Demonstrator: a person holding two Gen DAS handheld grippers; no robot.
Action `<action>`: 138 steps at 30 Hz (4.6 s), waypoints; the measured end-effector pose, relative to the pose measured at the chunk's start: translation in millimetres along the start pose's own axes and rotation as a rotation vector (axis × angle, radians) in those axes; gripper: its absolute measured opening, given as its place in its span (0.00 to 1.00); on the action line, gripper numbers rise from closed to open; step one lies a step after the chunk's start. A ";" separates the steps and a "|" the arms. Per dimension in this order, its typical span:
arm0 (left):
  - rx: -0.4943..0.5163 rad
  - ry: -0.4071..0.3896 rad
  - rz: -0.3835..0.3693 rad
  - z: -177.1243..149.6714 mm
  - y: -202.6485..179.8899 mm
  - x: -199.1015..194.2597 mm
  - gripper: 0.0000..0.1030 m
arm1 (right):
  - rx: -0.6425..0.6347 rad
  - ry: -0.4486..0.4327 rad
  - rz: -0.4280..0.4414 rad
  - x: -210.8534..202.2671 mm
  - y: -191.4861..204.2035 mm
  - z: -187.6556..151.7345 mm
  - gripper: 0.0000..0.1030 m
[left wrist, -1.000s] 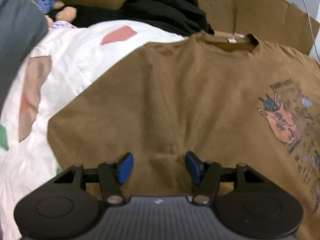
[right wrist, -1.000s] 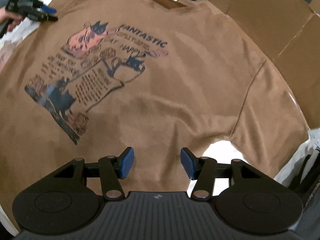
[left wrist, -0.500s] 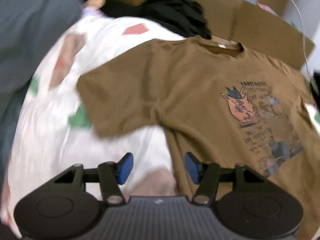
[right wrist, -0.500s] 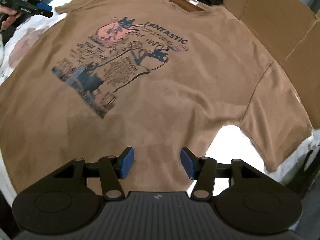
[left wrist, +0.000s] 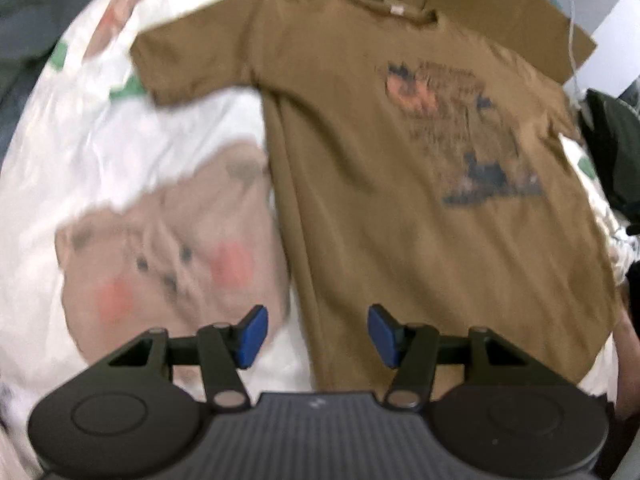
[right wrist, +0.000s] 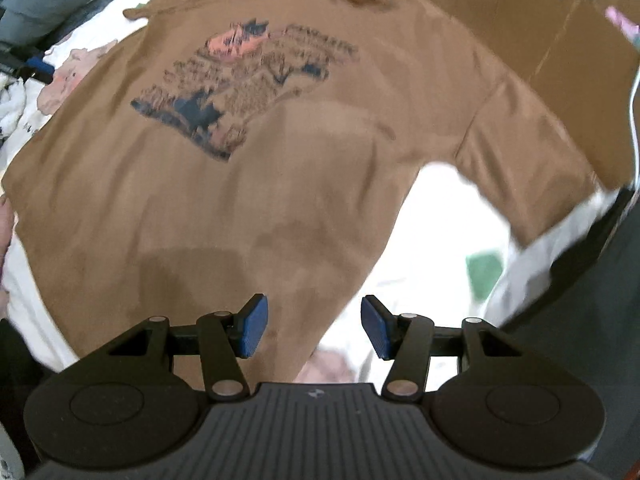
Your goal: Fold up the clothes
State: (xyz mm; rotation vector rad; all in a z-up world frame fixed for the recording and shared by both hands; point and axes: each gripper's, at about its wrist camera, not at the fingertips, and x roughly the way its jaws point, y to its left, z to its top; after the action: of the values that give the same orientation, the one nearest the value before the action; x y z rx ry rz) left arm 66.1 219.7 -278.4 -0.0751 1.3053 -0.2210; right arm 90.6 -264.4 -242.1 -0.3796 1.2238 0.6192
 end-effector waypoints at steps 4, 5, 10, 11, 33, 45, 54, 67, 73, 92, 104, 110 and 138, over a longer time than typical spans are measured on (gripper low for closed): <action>-0.010 0.075 -0.007 -19.3 0.6 15.1 0.49 | 0.027 0.044 0.061 7.1 0.5 -13.0 0.55; -0.014 0.087 -0.010 -22.2 0.9 17.4 0.48 | 0.035 0.056 0.074 9.4 0.1 -14.9 0.55; -0.044 0.173 -0.063 -36.7 -2.8 33.8 0.46 | 0.048 0.128 0.124 23.3 3.5 -29.8 0.55; -0.050 0.180 -0.073 -38.7 -3.6 35.4 0.46 | 0.039 0.144 0.131 25.7 5.5 -33.0 0.55; -0.056 0.261 -0.072 -40.2 10.5 22.4 0.03 | 0.100 0.371 0.254 64.3 19.4 -68.2 0.49; -0.001 0.292 -0.071 -38.3 7.2 23.5 0.03 | 0.025 0.397 0.284 69.6 30.0 -76.0 0.02; -0.016 0.304 -0.144 -33.8 10.5 7.6 0.02 | -0.095 0.450 0.286 61.3 46.0 -76.7 0.02; 0.080 0.345 -0.077 -45.9 -17.5 23.8 0.13 | -0.117 0.472 0.237 65.2 39.8 -69.5 0.04; 0.070 0.303 -0.076 -45.7 -6.2 15.3 0.46 | -0.116 0.446 0.209 62.5 40.5 -59.7 0.24; 0.080 0.039 0.082 12.2 12.9 3.6 0.53 | -0.091 0.358 0.141 52.4 13.7 -18.1 0.40; 0.130 -0.172 0.184 90.9 21.3 36.9 0.53 | -0.001 0.231 0.033 59.3 -5.1 27.7 0.40; 0.216 -0.229 0.214 113.6 16.5 49.3 0.49 | 0.033 0.171 -0.027 63.7 -13.7 57.1 0.40; 0.080 -0.220 0.139 138.2 54.7 40.8 0.14 | 0.100 0.070 -0.119 78.7 -64.6 96.7 0.40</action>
State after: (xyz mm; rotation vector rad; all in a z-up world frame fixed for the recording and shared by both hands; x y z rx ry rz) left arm 215.6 255.3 -290.4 0.0581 1.0769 -0.1410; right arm 220.1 -239.8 -290.6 -0.3894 1.2839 0.4443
